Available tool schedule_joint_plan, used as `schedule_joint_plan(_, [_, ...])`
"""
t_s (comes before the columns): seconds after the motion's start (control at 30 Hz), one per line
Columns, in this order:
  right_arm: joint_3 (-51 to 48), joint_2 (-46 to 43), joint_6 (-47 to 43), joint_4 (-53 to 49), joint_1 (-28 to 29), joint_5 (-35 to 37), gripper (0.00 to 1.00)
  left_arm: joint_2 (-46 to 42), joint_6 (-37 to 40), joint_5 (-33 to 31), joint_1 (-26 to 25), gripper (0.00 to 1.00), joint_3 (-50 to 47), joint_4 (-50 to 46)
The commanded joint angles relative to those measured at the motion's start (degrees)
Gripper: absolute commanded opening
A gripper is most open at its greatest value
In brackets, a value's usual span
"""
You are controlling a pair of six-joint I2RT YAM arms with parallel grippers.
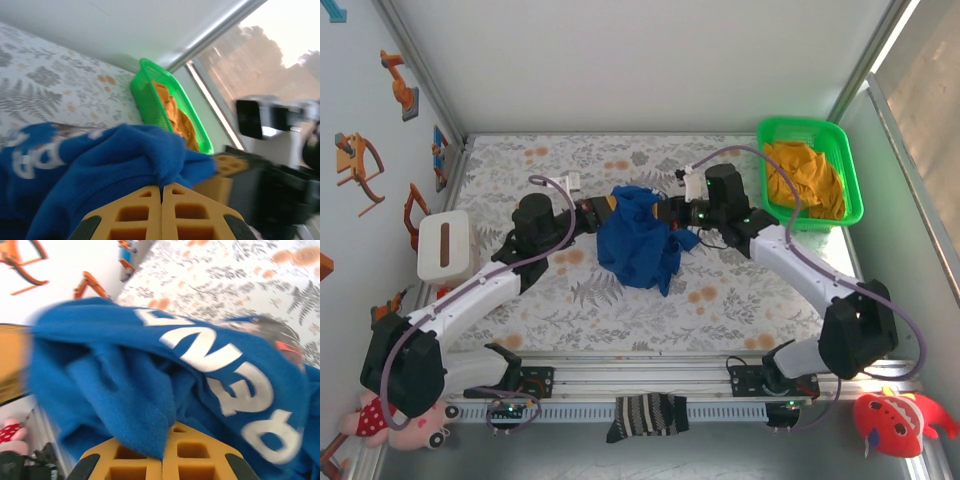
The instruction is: Fold the inside-out t-shirt
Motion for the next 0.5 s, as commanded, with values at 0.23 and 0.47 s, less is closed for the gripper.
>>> schedule_joint_plan(0.23, [-6.34,-5.51,7.56,15.06,-0.98,-13.96,0.0,4.27,3.27,-2.43,6.11,0.73,4.43,-9.65])
schedule_joint_plan(0.47, [-9.86,-2.88,12.24,22.86,-2.75,-14.65,0.0,-8.31,2.81,-12.86,-1.8,0.84,2.13,-17.52])
